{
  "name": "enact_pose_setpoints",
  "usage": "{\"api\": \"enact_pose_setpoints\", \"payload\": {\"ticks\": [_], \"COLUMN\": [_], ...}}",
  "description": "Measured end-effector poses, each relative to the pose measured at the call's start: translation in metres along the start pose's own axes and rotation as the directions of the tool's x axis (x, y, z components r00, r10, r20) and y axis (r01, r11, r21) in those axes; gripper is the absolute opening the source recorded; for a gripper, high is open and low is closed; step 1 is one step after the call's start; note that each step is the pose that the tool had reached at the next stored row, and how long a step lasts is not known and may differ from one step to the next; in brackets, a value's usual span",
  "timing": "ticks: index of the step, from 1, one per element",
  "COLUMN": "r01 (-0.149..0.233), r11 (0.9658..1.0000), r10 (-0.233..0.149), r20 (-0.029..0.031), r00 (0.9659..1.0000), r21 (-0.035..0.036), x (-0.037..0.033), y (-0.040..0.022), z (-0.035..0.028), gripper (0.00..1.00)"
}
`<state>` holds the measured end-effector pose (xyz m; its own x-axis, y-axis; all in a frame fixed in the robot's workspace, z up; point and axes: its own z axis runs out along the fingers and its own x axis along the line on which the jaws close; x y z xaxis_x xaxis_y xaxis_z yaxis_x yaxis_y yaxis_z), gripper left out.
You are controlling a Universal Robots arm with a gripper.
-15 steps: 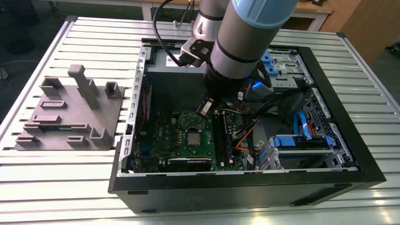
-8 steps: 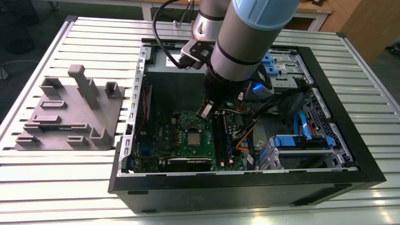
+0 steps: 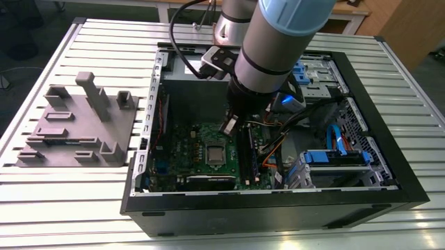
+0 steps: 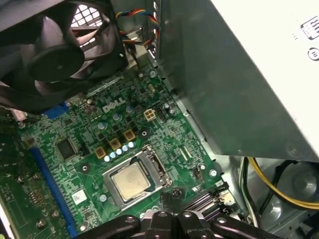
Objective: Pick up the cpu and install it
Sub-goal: 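Close the cpu cover, then install the first cpu locking lever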
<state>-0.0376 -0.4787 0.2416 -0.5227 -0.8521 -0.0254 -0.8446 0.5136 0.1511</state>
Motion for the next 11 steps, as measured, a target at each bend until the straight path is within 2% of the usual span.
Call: {"api": "enact_pose_setpoints", "payload": {"ticks": [5, 11], "r01": [0.002, 0.007], "r11": [1.0, 1.0], "r10": [-0.002, -0.007], "r20": [-0.0066, -0.0076], "r00": [1.0, 0.9999], "r21": [0.0037, 0.0038], "x": [0.0022, 0.0048], "y": [-0.0004, 0.0026], "z": [0.0, 0.0004], "gripper": [0.1, 0.1]}}
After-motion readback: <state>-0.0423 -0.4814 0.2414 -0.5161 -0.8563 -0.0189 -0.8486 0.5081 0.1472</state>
